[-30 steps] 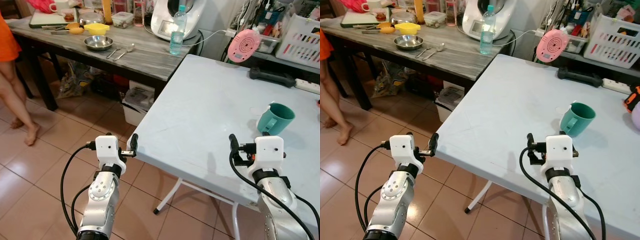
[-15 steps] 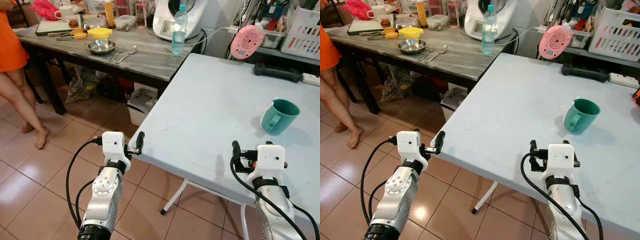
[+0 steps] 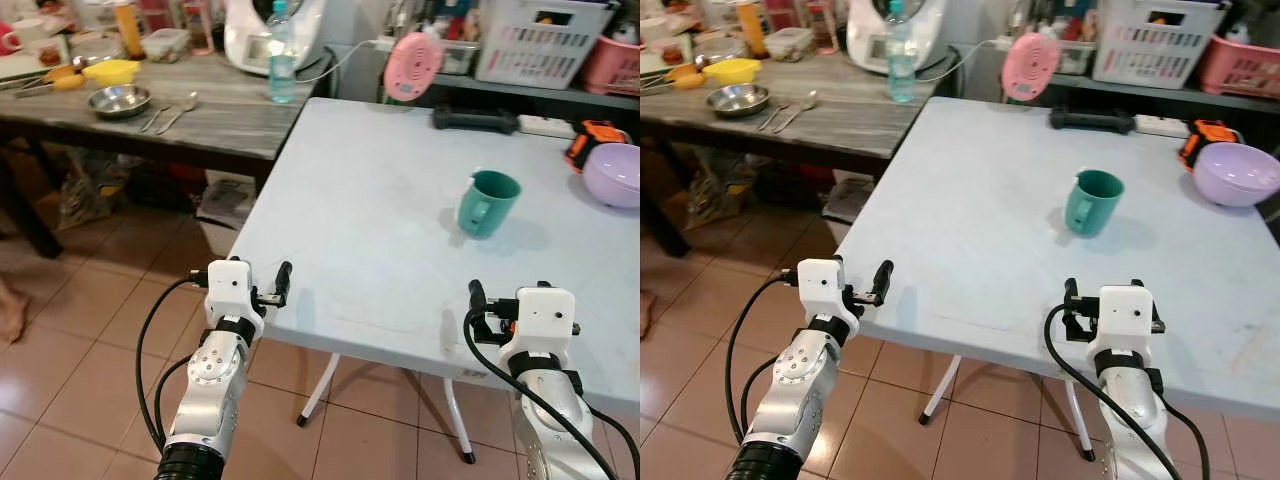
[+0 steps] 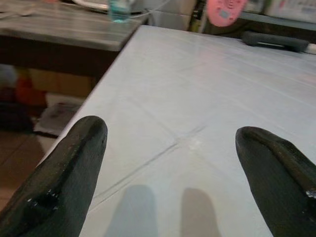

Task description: Setting the table

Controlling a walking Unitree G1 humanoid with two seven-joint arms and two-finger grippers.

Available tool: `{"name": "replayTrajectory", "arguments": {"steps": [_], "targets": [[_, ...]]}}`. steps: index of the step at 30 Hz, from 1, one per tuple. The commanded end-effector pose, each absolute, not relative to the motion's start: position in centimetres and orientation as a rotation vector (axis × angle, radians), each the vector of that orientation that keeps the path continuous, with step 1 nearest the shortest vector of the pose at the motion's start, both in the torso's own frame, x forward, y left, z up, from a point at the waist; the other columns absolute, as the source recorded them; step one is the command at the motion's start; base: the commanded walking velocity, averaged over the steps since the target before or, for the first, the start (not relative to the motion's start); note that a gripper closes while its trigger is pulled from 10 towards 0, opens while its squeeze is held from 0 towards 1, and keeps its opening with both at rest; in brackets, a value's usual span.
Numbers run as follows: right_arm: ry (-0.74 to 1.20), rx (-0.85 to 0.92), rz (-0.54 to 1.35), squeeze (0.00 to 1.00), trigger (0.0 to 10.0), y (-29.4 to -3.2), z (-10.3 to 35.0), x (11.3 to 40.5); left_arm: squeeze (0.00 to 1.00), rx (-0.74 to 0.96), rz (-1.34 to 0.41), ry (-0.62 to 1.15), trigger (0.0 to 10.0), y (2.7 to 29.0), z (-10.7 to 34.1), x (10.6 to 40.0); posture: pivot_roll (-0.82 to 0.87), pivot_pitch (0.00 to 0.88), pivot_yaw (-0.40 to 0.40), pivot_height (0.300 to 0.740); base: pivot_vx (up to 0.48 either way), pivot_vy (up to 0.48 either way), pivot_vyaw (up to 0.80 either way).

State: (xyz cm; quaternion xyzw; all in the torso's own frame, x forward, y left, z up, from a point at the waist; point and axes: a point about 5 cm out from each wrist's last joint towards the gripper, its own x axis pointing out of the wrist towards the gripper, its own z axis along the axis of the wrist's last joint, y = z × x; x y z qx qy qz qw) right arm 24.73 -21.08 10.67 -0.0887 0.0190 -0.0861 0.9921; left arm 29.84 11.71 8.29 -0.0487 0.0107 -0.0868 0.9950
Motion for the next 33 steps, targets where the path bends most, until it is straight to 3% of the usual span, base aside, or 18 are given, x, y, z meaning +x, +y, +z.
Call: {"name": "replayTrajectory", "arguments": {"steps": [1,27,33], "targets": [[0.03,-0.182,-0.183,0.0,10.0,-21.25,10.91,24.85,0.0,-0.081,-0.188,0.014,10.0,11.5,8.52,30.08,-0.21,0.0,-0.006,0.74,0.0,0.0,-0.77],[0.019,-0.175,-0.191,0.0,10.0,-21.03,11.07,25.06,0.0,-0.047,-0.258,-0.019,10.0,10.92,8.99,30.14,-0.21,0.0,0.007,0.74,0.0,0.0,-0.77],[0.013,-0.17,-0.188,0.0,10.0,-20.85,11.11,25.11,0.0,-0.023,-0.288,-0.03,10.0,10.98,9.02,29.94,-0.21,0.0,0.01,0.74,0.0,0.0,-0.07]]}}
